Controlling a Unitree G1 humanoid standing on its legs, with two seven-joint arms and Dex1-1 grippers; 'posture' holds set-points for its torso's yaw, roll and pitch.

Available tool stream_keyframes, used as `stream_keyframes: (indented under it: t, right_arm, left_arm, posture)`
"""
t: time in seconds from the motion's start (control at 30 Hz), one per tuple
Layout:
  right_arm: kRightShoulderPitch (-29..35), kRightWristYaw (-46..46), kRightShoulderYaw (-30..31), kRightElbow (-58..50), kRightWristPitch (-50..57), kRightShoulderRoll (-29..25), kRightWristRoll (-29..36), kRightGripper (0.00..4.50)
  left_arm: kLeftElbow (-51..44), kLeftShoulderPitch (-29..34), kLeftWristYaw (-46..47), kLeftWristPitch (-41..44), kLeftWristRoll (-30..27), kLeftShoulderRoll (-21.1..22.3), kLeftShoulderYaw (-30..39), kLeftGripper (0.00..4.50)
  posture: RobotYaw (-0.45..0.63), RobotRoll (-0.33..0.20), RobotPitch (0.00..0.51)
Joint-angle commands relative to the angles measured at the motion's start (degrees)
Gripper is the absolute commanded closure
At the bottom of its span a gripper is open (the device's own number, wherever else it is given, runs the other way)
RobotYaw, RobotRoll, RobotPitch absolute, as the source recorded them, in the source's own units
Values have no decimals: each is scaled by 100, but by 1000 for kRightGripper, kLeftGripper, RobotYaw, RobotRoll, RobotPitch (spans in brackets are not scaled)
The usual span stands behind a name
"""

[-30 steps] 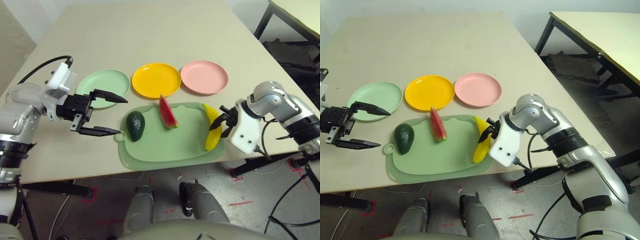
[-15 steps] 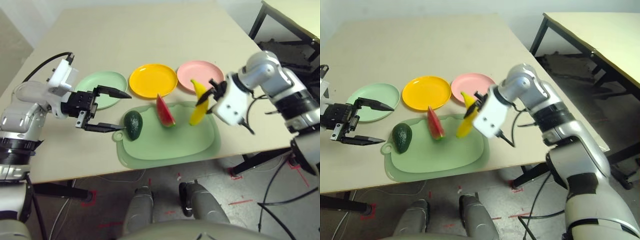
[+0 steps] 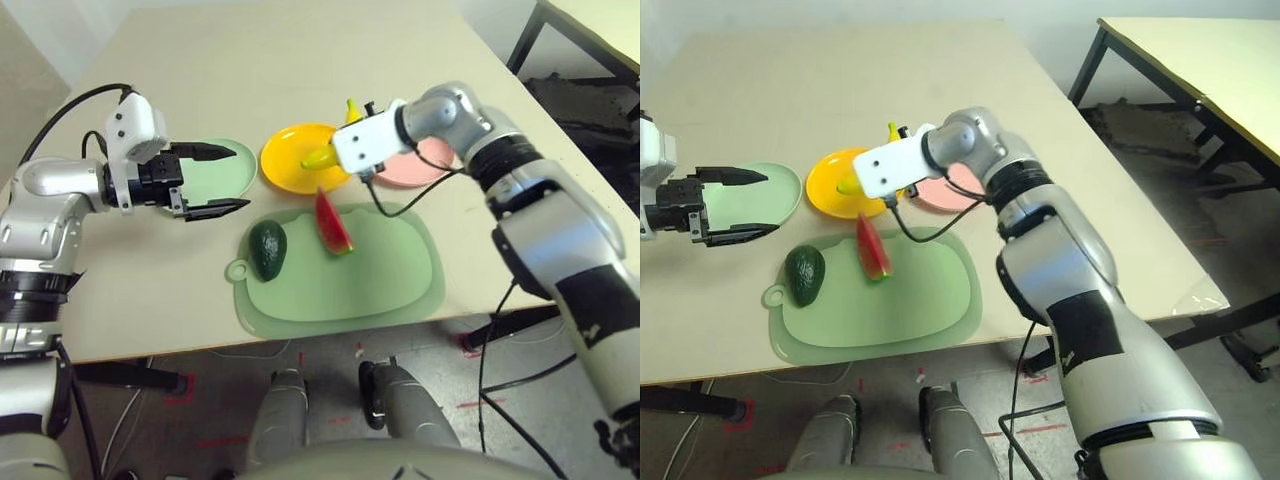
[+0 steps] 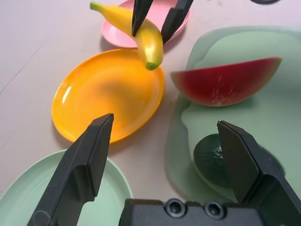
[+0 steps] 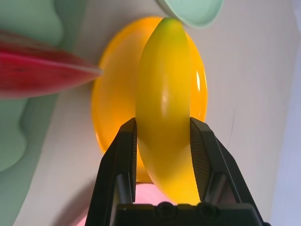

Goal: Place the fruits into color-matched plates.

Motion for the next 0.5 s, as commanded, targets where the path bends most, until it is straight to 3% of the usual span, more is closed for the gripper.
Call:
stream_keyframes:
  t: [0.03,0.5]
  right_arm:
    - [-53,-257,23,121,154,118,-264,2876]
    - [26,-321,3,154,1,236,-677,2876]
  left_arm:
    - [-6,63,13,-20,148,60,100,0]
    - [-8,77,22,-72,283,-7,154,0]
  posture:
    - [52,0,105]
    - [62,0,118]
